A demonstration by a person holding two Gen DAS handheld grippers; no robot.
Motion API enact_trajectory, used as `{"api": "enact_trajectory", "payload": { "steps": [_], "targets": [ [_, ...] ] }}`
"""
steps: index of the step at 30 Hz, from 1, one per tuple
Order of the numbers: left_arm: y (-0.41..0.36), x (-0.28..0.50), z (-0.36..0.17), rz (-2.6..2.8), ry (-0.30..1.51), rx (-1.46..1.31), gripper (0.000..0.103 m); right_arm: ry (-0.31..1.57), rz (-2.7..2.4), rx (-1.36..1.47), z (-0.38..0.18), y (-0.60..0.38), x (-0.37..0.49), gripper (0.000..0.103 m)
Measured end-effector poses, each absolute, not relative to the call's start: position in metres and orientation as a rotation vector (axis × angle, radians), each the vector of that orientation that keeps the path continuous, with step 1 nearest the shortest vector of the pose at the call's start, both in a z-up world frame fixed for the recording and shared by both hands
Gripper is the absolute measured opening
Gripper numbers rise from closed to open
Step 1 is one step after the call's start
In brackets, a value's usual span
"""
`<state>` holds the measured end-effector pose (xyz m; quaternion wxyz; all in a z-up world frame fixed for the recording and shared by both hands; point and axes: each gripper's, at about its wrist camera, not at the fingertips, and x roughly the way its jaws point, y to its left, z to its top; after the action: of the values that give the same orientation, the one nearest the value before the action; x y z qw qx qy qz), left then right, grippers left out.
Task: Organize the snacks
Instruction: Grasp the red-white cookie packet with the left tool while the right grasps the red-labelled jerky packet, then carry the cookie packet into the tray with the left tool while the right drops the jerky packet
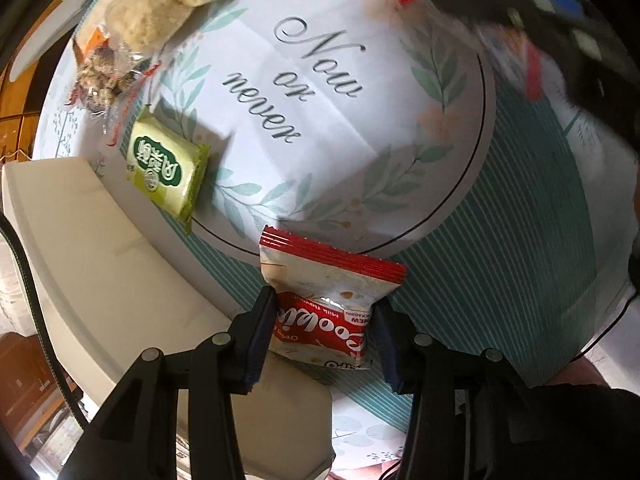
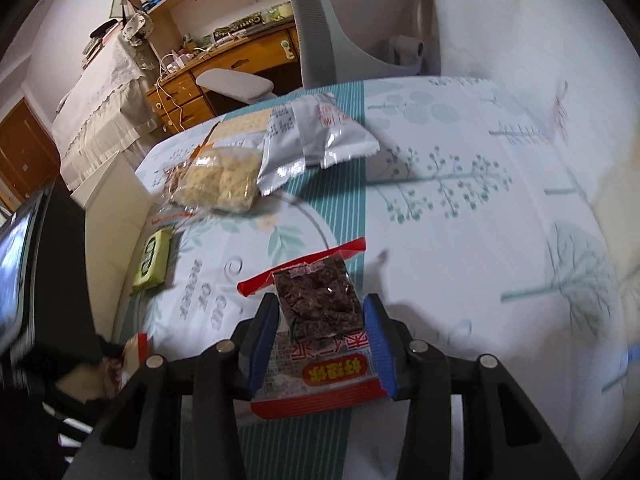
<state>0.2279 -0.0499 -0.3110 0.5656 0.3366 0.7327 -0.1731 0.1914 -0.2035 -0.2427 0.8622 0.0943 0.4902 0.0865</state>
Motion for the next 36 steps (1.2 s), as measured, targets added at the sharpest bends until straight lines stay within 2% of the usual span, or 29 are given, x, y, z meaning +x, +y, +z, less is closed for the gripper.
{"api": "enact_trajectory", "payload": {
  "steps": [8, 21, 28, 36],
  "targets": [
    [-0.043, 0.234, -0.272, -0.404, 1.672, 0.693, 0.045, 1.074, 0.178, 0.278, -0.231, -0.194, 0.162, 0.044],
    [0.000, 0.251, -0.200, -0.392, 1.551, 0.401, 0.045, 1.044, 0.190, 0.291, -0.181, -0.181, 0.145, 0.044],
    [0.017, 0.225, -0.149, -0.410, 1.421, 0.186, 0.045, 1.008, 0.226, 0.291, -0.152, -0.163, 0.137, 0.044],
    [0.057, 0.216, -0.122, -0.401, 1.264, 0.001, 0.045, 0.968, 0.262, 0.281, -0.122, -0.131, 0.129, 0.044]
  ]
}}
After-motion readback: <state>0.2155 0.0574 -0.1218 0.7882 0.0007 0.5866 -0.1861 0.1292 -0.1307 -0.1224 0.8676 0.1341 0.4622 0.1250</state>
